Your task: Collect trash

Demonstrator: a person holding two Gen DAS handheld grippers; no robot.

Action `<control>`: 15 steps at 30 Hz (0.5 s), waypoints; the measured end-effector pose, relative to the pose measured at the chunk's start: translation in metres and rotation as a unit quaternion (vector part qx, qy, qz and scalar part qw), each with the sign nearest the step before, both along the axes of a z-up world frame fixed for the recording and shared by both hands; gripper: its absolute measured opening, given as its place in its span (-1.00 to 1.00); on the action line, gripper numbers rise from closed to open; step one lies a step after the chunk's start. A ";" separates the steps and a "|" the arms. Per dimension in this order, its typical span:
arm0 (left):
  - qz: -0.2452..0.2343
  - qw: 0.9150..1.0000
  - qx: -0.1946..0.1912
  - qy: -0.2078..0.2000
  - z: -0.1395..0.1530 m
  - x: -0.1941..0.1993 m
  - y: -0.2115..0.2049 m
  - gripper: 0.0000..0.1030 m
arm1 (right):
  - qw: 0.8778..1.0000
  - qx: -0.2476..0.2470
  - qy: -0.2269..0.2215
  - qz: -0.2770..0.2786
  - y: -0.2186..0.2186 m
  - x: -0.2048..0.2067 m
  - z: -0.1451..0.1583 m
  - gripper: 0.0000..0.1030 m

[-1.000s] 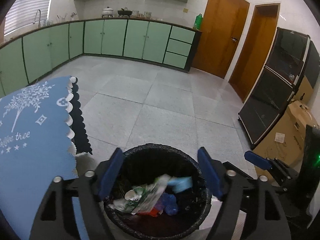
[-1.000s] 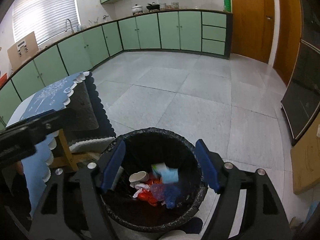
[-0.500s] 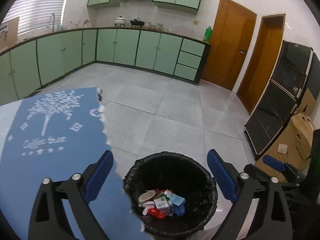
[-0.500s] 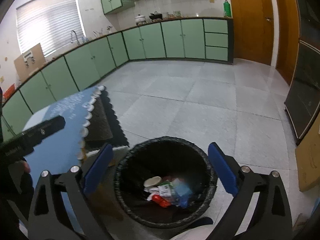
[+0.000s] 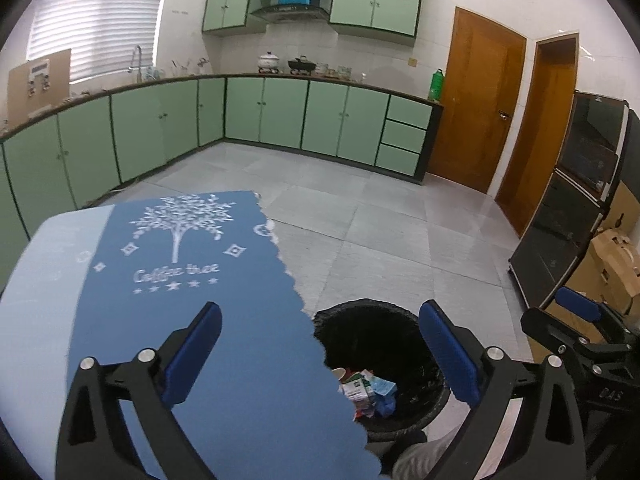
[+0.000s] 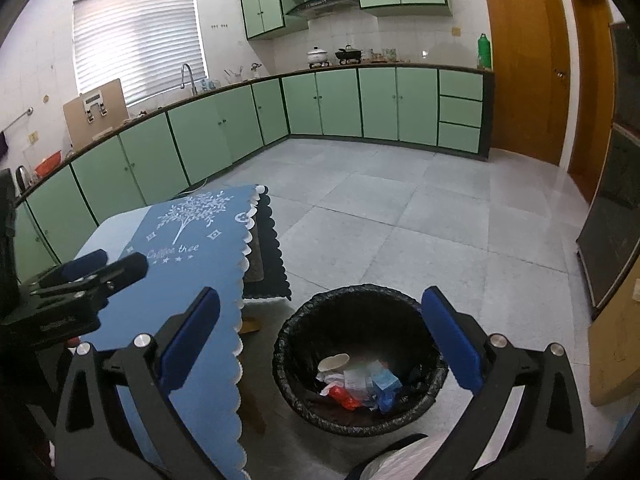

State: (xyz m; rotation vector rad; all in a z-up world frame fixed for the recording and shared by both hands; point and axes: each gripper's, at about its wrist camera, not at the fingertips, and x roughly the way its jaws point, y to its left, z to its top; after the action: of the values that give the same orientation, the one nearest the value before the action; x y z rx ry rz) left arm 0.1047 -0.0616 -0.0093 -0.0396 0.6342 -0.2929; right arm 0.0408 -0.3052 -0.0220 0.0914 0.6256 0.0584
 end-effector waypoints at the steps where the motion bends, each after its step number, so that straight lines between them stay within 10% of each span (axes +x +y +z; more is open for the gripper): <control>1: 0.001 1.000 0.000 -0.002 0.002 -0.005 0.003 0.88 | 1.000 0.001 0.000 0.000 0.002 -0.004 0.001 0.90; 15: 0.007 1.000 0.003 -0.030 0.017 -0.048 0.020 0.88 | 1.000 -0.006 -0.020 0.016 0.030 -0.032 0.019 0.90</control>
State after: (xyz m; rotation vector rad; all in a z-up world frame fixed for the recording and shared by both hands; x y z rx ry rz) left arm 0.0569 -0.0420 0.0075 -0.0301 0.5755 -0.2786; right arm 0.0085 -0.2753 -0.0031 0.0693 0.5881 0.0873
